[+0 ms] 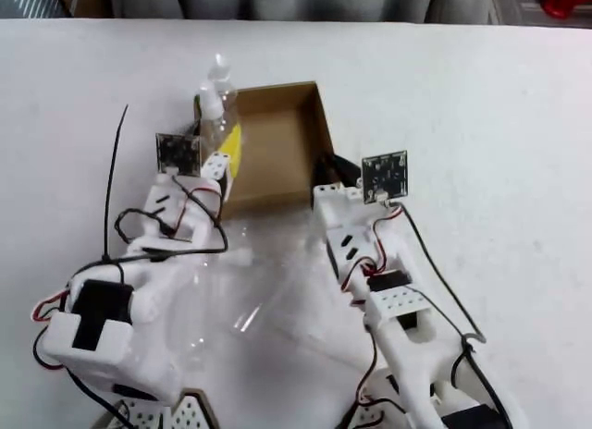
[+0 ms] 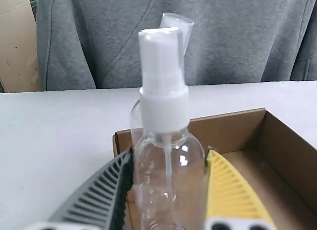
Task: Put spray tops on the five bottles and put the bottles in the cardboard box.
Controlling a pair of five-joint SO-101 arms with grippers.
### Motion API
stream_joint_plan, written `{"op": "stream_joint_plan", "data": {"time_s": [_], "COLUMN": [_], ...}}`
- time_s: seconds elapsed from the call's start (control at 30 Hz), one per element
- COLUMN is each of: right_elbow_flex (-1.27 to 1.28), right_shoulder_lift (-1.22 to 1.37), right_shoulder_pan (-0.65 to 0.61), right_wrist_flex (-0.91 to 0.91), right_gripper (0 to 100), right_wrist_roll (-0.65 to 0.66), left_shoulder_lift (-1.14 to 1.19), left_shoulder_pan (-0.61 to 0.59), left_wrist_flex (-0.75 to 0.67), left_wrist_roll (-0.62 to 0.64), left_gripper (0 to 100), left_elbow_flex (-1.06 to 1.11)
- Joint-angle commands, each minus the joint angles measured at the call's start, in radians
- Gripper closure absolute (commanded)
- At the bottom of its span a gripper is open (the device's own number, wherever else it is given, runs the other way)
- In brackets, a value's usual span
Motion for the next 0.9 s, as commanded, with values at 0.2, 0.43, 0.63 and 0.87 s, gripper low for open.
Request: {"op": "stream_joint_plan", "data": {"time_s": [0.2, 0.43, 0.63, 0.87], "right_elbow_flex": [-0.052, -0.044, -0.044, -0.043], "right_shoulder_lift": [-0.028, -0.028, -0.028, -0.028], "right_shoulder_pan": [0.002, 0.001, 0.001, 0.001], "right_wrist_flex": [0.005, 0.005, 0.005, 0.005], "right_gripper": [98.4, 98.4, 98.4, 98.4], "right_wrist_roll": [-0.006, -0.006, -0.006, -0.006], "left_shoulder_lift": [-0.005, -0.01, -0.01, -0.008], "left_shoulder_pan": [-0.008, -0.019, -0.019, -0.018], "left_wrist_flex": [-0.028, -0.023, -0.021, -0.021], "left_wrist_roll": [-0.012, -0.012, -0.012, -0.008], "left_gripper": [98, 98, 94, 74], "left_elbow_flex": [-0.052, -0.052, -0.044, -0.009]}}
